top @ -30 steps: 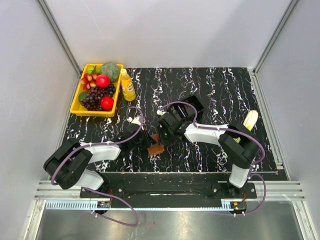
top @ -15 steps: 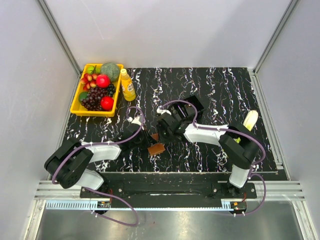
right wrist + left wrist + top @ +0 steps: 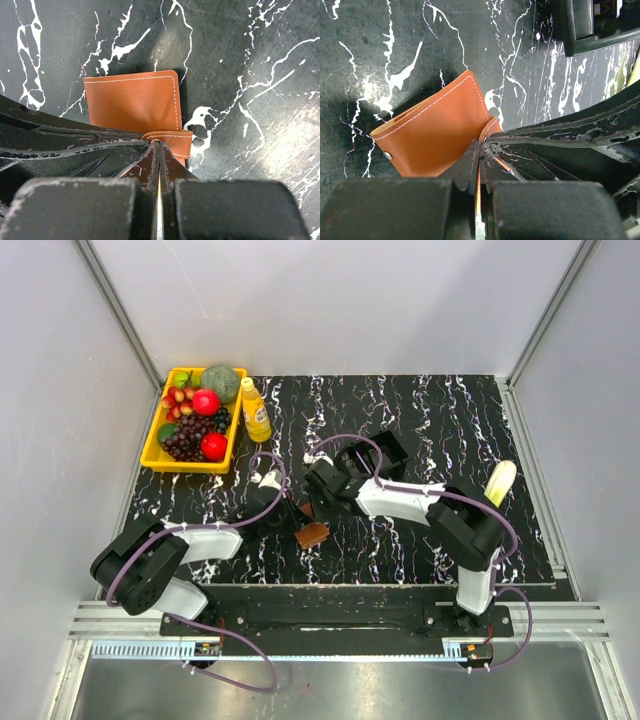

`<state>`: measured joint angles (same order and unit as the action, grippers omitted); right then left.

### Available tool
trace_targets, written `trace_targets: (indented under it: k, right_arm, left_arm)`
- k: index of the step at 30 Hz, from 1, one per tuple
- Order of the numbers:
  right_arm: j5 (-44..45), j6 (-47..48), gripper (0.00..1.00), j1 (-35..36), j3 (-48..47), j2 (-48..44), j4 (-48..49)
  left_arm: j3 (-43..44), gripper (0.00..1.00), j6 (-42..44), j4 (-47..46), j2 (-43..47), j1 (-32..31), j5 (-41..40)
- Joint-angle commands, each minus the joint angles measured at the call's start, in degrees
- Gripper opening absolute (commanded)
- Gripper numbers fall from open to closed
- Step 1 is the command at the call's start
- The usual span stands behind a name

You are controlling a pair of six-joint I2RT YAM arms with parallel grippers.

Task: Put the credit cards into the card holder
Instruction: Close the card holder at the center of the board.

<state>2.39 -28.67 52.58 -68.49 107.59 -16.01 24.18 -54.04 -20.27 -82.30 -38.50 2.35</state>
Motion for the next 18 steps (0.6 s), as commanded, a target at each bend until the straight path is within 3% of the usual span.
trace_targets:
  k: [1,8,12,18]
  right_arm:
    - [-0.6,2.1,0.0,2.4,-2.3,6.6,-2.8]
    - [-4.0,5.2,0.0,2.4,-6.6,10.2,-7.6]
    - [-6.0,6.4,0.0,2.6,-8.1,12.0,-8.9]
    - [-10.5,7.1,0.0,3.9,-11.0,16.7,-10.8]
  left_arm:
    - [-4.0,0.0,-1.3,5.3,-4.4,-0.6,-1.7]
    - [-8.0,0.0,-4.7,-0.5,-9.0,-0.4,1.6]
    - [-7.2,0.0,-4.4,6.5,-7.1,-0.8,-0.8]
    - [-7.8,0.0,-5.4,8.7,-9.2,-1.3,-1.1]
